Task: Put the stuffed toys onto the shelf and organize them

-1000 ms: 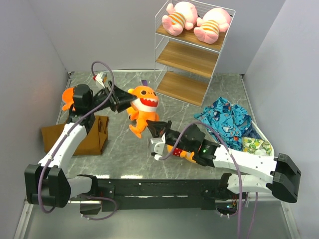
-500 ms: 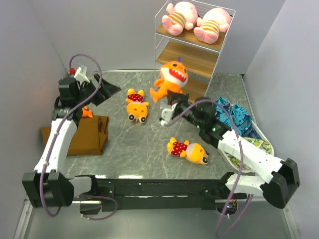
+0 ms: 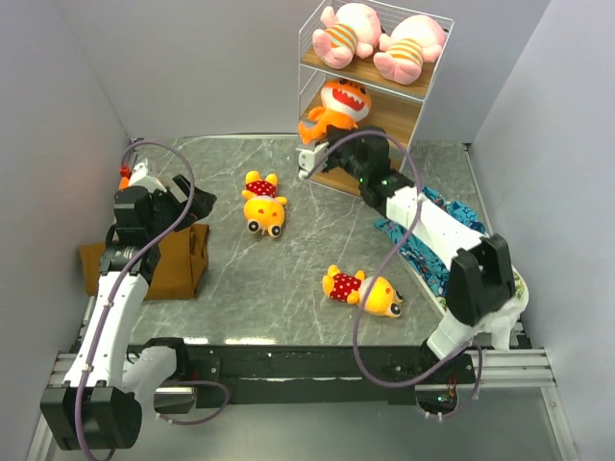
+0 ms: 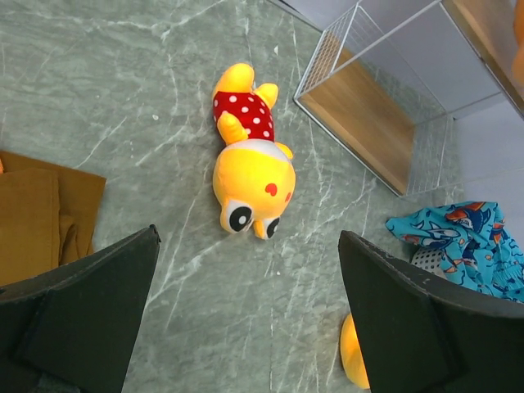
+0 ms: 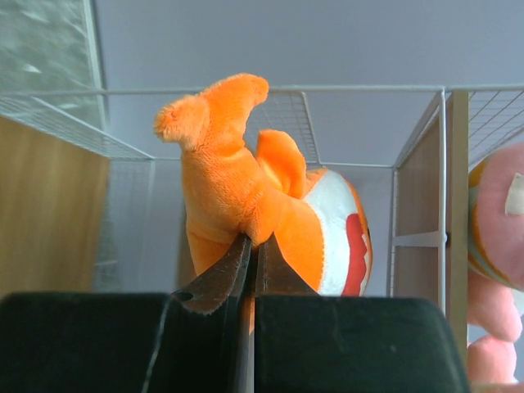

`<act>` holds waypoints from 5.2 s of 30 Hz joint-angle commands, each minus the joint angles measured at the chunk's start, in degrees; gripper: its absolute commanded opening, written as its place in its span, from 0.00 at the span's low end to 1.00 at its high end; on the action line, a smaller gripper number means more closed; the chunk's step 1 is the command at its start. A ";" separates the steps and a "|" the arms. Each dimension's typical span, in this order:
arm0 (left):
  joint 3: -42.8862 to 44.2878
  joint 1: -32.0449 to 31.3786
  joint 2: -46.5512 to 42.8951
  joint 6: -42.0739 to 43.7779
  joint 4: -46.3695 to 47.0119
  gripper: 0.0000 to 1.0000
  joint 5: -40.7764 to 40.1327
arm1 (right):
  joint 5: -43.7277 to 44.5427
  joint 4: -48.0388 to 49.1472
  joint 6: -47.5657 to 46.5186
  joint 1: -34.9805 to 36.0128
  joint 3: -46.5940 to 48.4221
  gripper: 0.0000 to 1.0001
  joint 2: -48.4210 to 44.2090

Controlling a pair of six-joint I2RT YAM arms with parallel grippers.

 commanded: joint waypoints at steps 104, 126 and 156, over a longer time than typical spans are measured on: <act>34.59 7.35 56.11 13.50 -14.58 0.01 -39.16 | 6.07 25.59 90.25 22.44 -35.65 0.67 -33.90; 12.55 7.44 21.49 -21.78 23.86 0.01 36.52 | 15.11 25.43 105.76 22.36 -33.11 0.69 -30.56; -13.05 0.76 -4.62 -38.21 42.59 0.01 45.50 | 12.15 23.13 133.93 28.33 -13.51 0.21 -9.38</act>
